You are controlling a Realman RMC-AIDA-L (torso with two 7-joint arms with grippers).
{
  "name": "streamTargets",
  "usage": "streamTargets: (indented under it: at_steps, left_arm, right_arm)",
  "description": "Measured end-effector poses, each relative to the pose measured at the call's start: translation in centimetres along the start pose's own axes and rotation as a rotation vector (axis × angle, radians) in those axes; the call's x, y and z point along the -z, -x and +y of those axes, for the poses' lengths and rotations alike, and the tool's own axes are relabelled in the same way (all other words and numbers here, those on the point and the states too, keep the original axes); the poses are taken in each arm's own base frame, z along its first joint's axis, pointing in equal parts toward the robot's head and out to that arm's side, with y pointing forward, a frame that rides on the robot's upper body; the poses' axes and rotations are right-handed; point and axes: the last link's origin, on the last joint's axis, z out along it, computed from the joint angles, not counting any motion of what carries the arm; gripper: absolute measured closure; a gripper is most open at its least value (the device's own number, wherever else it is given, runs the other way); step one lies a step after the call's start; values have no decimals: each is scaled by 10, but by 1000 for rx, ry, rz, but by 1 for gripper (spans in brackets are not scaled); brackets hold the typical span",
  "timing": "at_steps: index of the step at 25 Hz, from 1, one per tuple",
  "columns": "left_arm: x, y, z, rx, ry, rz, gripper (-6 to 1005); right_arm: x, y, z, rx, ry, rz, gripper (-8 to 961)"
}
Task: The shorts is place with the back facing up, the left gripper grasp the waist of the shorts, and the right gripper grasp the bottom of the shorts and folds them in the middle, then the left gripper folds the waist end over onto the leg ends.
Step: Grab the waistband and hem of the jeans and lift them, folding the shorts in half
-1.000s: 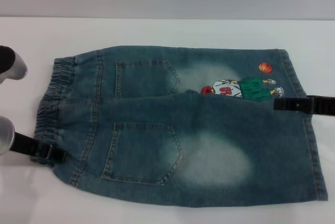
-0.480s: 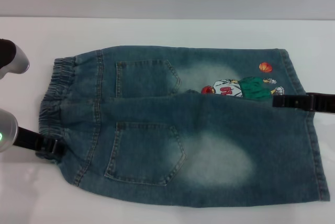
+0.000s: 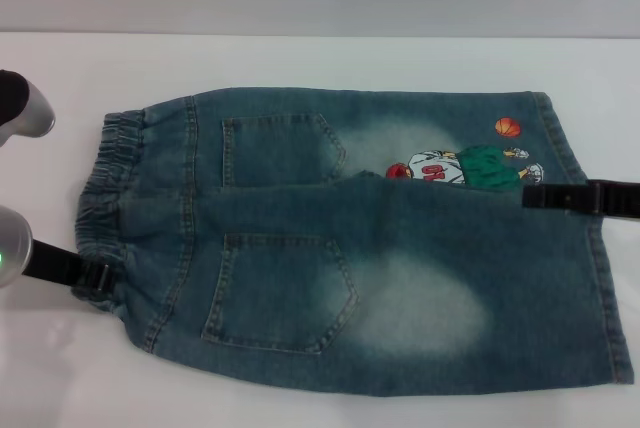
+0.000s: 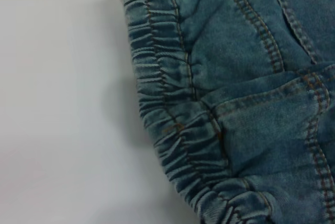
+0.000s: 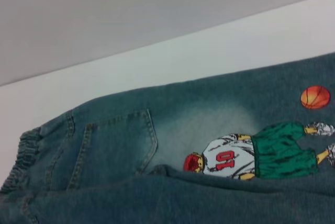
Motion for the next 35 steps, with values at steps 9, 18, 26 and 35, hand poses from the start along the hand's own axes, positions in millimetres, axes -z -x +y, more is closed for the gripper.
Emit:
streamTargets:
  at_steps: [9,18,26,35]
  left_arm:
    - [4,-2,0,-8,-5,8,757]
    - [2,-2,1,-15,-5,6,836]
    - [1,-3,1,-18,-4,5,894]
    - [-2,-6,3,-28,0,-3,898]
  right_arm:
    - [3,-16,-8,-27,-18,83,307]
    - [8,-33,-17,-66,-69,164,306]
    - [14,-43,-23,-81,-156,221,308]
    - [21,-47,-23,-77,-221,258,311]
